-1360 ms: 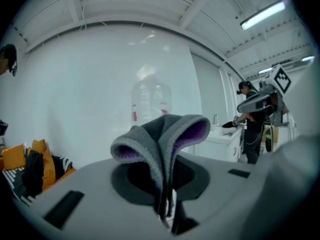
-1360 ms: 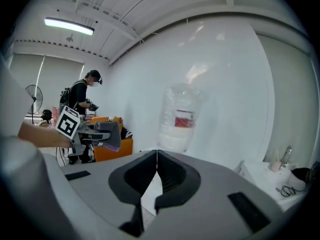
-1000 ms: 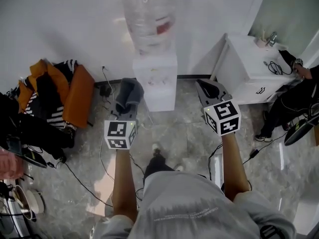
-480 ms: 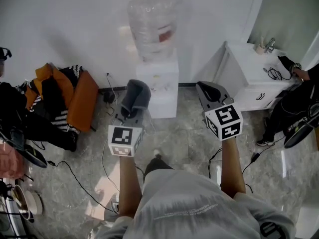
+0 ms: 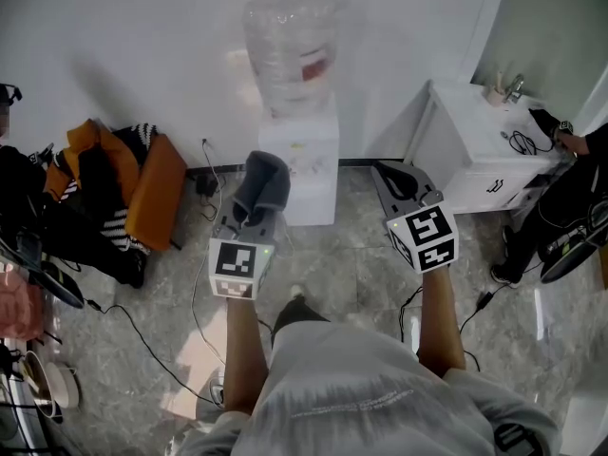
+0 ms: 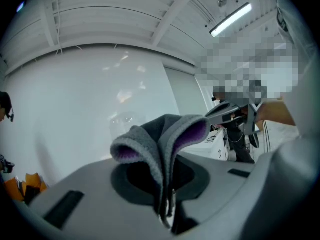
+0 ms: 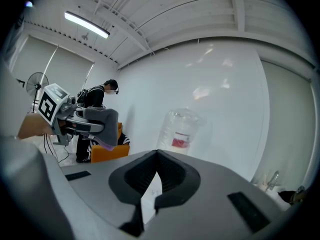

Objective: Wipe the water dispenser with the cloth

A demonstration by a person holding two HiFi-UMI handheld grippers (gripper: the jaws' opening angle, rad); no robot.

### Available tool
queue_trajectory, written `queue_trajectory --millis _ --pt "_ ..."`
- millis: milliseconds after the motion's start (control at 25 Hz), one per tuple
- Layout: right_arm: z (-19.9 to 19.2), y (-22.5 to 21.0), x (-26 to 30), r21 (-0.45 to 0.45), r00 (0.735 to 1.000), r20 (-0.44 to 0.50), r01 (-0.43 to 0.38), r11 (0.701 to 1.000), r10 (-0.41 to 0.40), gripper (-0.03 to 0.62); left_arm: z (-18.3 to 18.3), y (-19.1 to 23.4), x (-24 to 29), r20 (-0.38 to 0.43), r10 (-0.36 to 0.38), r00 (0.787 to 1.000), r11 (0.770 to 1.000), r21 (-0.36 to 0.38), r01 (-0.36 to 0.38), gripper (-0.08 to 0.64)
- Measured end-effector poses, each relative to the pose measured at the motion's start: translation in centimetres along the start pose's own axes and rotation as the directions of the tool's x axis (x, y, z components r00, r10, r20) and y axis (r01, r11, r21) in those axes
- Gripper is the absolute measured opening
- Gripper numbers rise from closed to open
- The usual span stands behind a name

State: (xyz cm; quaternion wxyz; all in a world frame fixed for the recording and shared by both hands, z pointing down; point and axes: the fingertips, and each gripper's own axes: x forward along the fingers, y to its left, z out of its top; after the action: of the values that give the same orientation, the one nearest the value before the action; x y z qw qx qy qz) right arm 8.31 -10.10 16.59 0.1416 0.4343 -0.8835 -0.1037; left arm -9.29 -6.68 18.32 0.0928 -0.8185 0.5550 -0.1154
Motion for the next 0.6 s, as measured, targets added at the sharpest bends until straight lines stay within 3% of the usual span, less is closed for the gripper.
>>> queue_trajectory --millis 600 --pt "-0.9 -0.57 0.68 0.005 1.0 -0.013 0.013 1.0 -0.012 0.015 -0.09 -0.33 0.58 0.005 -0.008 1.0 1.0 -0.004 0.008 0.052"
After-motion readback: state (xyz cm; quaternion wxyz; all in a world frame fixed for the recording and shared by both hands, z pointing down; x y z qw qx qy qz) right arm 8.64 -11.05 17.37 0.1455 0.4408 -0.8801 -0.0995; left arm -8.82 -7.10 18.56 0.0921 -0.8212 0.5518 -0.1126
